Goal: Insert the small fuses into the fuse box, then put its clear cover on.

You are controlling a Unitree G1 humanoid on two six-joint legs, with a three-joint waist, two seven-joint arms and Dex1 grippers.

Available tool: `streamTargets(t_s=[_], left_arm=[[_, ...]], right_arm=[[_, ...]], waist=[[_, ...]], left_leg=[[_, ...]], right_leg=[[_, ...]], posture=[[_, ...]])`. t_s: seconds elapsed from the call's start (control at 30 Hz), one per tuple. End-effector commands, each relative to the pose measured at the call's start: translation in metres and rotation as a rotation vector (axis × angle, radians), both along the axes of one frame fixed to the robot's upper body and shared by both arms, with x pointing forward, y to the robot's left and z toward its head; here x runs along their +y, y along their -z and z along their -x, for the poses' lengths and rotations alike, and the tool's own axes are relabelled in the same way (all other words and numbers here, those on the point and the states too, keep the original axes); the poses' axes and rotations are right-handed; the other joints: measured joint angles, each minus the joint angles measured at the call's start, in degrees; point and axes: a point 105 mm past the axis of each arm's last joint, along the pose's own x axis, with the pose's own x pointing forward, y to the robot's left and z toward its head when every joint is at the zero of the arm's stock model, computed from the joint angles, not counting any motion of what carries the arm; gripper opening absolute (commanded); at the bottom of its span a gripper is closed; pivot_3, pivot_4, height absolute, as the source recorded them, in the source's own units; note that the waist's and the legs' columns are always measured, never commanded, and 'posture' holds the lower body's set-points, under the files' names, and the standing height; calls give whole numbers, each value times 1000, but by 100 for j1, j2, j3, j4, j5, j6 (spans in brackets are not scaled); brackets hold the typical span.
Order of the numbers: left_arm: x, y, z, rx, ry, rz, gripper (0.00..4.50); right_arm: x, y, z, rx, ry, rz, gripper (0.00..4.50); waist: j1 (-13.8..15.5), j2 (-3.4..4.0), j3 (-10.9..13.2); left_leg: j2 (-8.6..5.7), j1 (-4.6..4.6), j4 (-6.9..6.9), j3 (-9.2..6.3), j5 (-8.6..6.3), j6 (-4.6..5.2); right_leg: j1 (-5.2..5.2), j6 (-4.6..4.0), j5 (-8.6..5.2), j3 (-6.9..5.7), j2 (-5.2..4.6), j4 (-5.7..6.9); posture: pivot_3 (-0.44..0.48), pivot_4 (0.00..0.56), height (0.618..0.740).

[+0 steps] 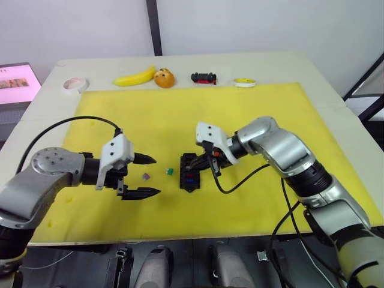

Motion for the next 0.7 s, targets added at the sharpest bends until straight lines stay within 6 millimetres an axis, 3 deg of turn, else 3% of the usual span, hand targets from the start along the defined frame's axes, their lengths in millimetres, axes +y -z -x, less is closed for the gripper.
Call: streamTargets(t_s=[0.03,0.7], left_arm=[[-4,-8,0,-41,18,0,4500],[-7,-10,-1,-45,22,6,4500]], right_arm=[[7,-14,5,-43,-43,-11,37],[6,-13,7,-211,-45,118,37]], waist=[[1,0,0],[2,0,0]], left_leg=[[0,0,0,0,0,0],[0,0,0,-1,0,0]], right_leg=[[0,0,0,0,0,0],[0,0,0,0,0,0]], posture=[[0,150,740],[0,150,740]])
